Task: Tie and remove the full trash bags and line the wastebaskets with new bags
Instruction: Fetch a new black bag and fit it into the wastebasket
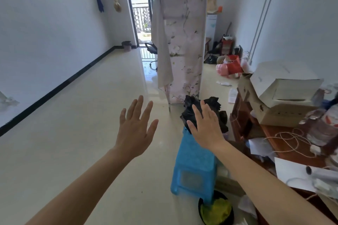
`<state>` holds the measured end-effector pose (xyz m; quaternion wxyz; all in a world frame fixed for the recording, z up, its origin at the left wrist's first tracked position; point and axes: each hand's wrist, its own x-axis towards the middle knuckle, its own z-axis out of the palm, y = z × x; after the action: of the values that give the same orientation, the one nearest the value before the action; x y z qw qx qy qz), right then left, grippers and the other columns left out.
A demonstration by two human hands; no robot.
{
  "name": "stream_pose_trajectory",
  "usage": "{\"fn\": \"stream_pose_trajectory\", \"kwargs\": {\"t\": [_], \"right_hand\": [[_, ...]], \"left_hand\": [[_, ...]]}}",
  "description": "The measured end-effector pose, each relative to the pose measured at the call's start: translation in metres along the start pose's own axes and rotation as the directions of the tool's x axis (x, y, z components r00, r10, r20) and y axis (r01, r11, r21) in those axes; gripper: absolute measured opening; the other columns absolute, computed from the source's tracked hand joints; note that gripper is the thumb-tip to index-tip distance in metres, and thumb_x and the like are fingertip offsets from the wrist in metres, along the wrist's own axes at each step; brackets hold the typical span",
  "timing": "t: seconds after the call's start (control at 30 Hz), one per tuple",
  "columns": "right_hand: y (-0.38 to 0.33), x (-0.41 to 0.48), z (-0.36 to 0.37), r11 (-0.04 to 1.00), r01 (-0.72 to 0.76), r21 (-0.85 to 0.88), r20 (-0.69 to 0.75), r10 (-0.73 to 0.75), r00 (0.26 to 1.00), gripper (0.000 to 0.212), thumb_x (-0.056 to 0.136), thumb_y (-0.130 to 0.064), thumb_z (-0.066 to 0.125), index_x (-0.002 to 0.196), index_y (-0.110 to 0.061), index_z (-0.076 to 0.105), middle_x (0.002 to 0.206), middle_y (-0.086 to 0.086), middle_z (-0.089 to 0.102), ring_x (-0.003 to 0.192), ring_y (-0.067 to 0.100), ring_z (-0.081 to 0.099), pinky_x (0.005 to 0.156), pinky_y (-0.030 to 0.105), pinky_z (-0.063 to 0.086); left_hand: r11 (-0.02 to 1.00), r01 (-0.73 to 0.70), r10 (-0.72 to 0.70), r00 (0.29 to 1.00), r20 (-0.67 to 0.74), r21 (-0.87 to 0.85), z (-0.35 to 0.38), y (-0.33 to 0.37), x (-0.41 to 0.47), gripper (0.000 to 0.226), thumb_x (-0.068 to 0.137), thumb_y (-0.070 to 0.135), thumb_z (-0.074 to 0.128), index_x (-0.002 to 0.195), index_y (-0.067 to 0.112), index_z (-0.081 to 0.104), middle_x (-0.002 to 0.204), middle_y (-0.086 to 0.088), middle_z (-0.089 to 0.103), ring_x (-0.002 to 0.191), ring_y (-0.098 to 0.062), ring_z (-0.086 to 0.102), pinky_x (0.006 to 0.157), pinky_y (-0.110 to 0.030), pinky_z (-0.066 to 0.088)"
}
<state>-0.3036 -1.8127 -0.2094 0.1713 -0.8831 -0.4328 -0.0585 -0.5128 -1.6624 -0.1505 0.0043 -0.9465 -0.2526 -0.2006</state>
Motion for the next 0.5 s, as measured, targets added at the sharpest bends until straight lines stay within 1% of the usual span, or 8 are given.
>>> {"fn": "stream_pose_trajectory", "kwargs": {"t": [0.1,0.2,0.27,0.33,0.4,0.47,0.5], "right_hand": [[-0.002,0.067,0.039,1.0,-0.013,0.001,0.013,0.013,1.0,0.067,0.103,-0.05,0.031,0.159,-0.02,0.01,0.166,0.011,-0.005,0.153,0.029,-0.001,0.124,0.047,0.007],[0.001,0.136,0.083,0.998,-0.06,-0.026,0.041,0.061,0.997,0.067,0.103,-0.05,0.029,0.159,-0.02,0.007,0.166,0.011,-0.007,0.153,0.029,-0.003,0.124,0.046,0.006],[0.006,0.182,0.107,0.995,-0.087,-0.058,0.082,0.092,0.992,0.068,0.103,-0.05,0.029,0.159,-0.019,0.007,0.166,0.011,-0.008,0.153,0.029,-0.003,0.124,0.045,0.006],[0.012,0.221,0.125,0.988,-0.151,-0.041,0.118,0.155,0.981,0.069,0.103,-0.051,0.03,0.159,-0.02,0.007,0.166,0.011,-0.008,0.153,0.028,-0.004,0.124,0.045,0.006],[0.02,0.252,0.135,0.976,-0.214,-0.037,0.119,0.217,0.969,0.069,0.103,-0.051,0.03,0.159,-0.019,0.008,0.166,0.011,-0.008,0.153,0.028,-0.003,0.124,0.045,0.007],[0.032,0.278,0.139,0.956,-0.292,-0.038,0.106,0.294,0.95,0.069,0.103,-0.051,0.031,0.159,-0.019,0.009,0.166,0.012,-0.006,0.153,0.029,-0.001,0.124,0.045,0.009],[0.037,0.286,0.14,0.943,-0.33,-0.034,0.1,0.332,0.938,0.069,0.103,-0.05,0.032,0.159,-0.019,0.01,0.166,0.012,-0.005,0.153,0.029,0.0,0.123,0.045,0.009]], "left_hand": [[0.999,0.042,-0.041,0.999,0.028,-0.026,0.041,-0.048,0.059,0.065,0.099,0.054,0.02,0.155,0.02,0.025,0.164,-0.01,0.012,0.15,-0.03,0.014,0.116,-0.055,0.018],[0.999,0.028,-0.026,0.997,0.072,-0.028,0.086,-0.093,0.126,0.067,0.098,0.055,0.018,0.154,0.019,0.027,0.164,-0.011,0.013,0.15,-0.032,0.016,0.116,-0.056,0.02],[1.0,-0.006,0.009,0.993,0.114,-0.028,0.114,-0.12,0.17,0.068,0.097,0.054,0.019,0.154,0.018,0.028,0.163,-0.012,0.015,0.149,-0.033,0.019,0.115,-0.057,0.022],[0.998,-0.034,0.042,0.986,0.163,-0.053,0.138,-0.144,0.217,0.069,0.096,0.055,0.017,0.154,0.018,0.028,0.163,-0.012,0.015,0.149,-0.032,0.018,0.115,-0.057,0.021],[0.995,-0.071,0.084,0.976,0.201,-0.069,0.159,-0.162,0.263,0.07,0.096,0.055,0.017,0.153,0.018,0.029,0.163,-0.013,0.017,0.148,-0.034,0.021,0.114,-0.057,0.023],[0.987,-0.152,0.162,0.957,0.239,-0.059,0.18,-0.172,0.313,0.069,0.096,0.054,0.019,0.152,0.016,0.033,0.161,-0.015,0.022,0.146,-0.036,0.027,0.112,-0.059,0.028],[0.981,-0.184,0.194,0.943,0.272,-0.063,0.19,-0.173,0.337,0.069,0.096,0.055,0.019,0.152,0.016,0.033,0.161,-0.015,0.022,0.146,-0.036,0.026,0.112,-0.059,0.028]]}}
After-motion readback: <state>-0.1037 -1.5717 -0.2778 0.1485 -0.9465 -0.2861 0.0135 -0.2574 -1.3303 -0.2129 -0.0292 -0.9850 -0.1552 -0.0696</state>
